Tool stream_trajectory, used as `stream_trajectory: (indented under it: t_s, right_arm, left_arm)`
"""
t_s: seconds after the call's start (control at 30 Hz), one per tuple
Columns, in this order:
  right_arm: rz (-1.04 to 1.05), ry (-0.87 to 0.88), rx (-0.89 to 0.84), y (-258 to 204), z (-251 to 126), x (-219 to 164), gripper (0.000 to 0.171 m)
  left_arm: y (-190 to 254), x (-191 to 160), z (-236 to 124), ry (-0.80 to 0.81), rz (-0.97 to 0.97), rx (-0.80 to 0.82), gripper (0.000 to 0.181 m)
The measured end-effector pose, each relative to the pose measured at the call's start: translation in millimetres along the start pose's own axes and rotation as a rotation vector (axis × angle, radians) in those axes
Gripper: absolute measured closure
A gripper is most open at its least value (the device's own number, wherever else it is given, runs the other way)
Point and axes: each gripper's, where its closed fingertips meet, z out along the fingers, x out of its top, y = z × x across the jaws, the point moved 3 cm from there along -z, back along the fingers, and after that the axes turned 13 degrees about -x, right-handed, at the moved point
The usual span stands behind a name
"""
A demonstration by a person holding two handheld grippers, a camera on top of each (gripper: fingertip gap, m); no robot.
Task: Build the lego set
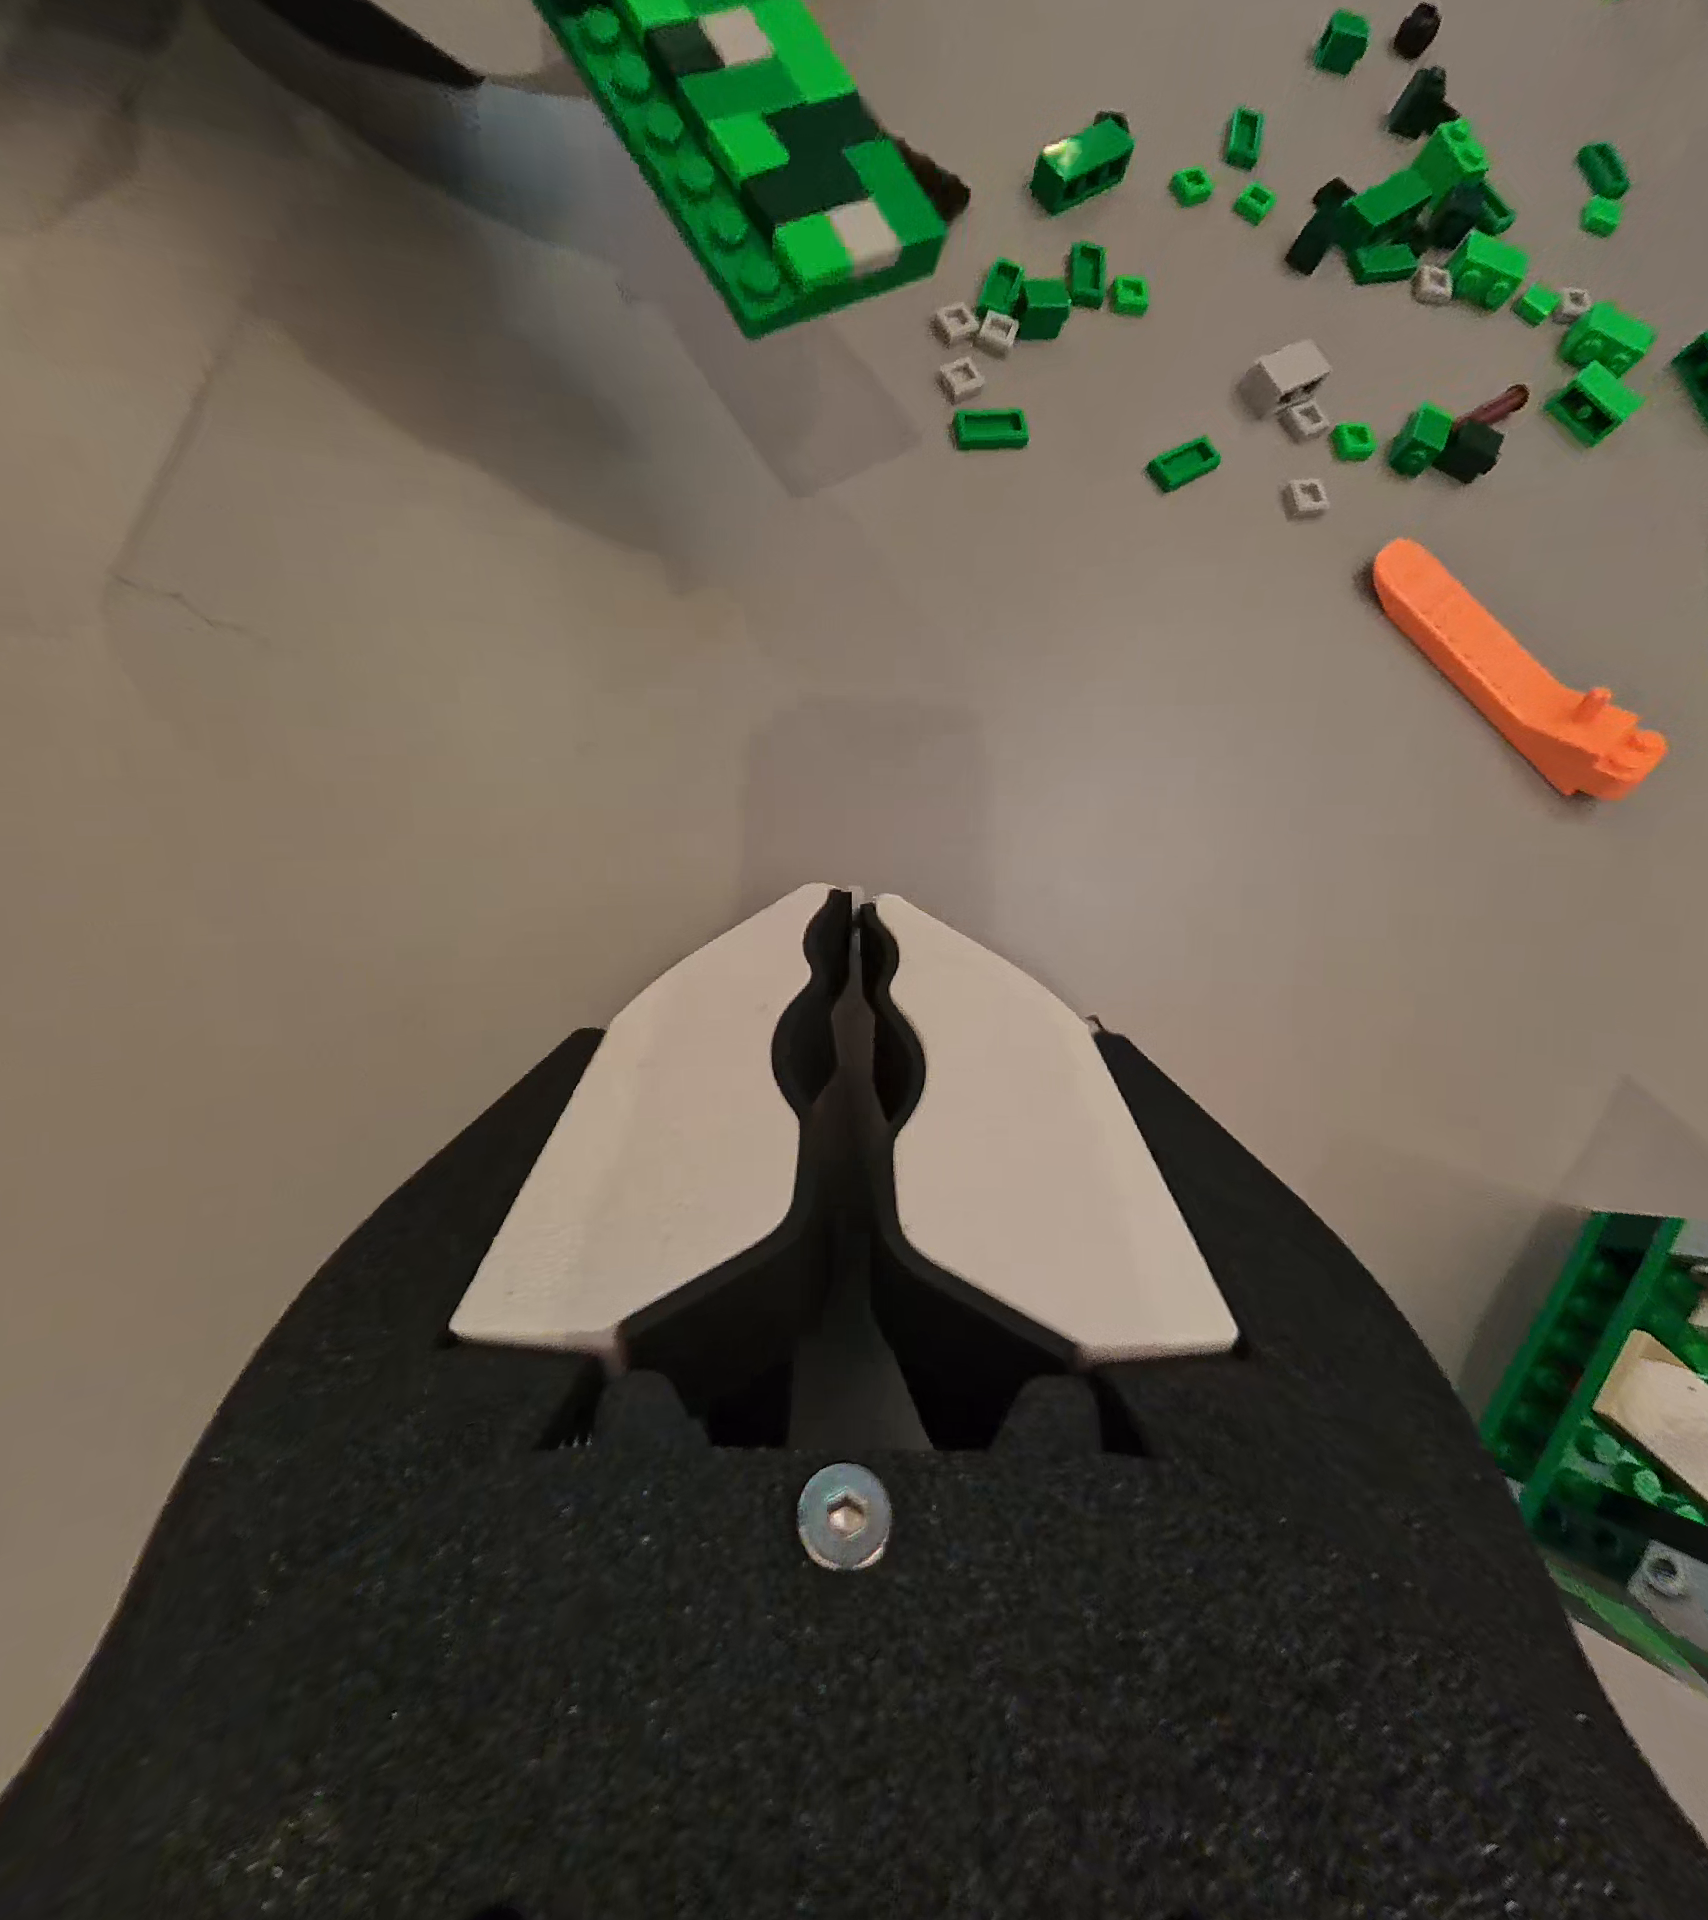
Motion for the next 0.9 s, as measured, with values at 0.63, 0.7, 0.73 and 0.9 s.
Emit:
stream_trajectory:
  t_s: [0.63,0.7,0.73,0.9]
  right_arm:
    - [0.228,-0.195,0.302,-4.1,-3.2,15.3,0.159]
    - [0.081,-0.083,0.356,-27.0,-13.2,23.3,0.158]
    - [0.019,-0.059,0.348,-36.6,-14.9,23.5,0.158]
    - [0.045,-0.068,0.178,-57.1,-9.5,17.6,0.155]
  left_arm:
    - [2.1,10.3,4.0,0.024,0.030,-0.018,0.175]
    - [1.9,10.8,4.3,0.025,0.031,-0.018,0.175]
    - [2.2,10.9,4.5,0.025,0.032,-0.021,0.175]
    - [2.0,12.7,4.7,0.023,0.048,-0.018,0.175]
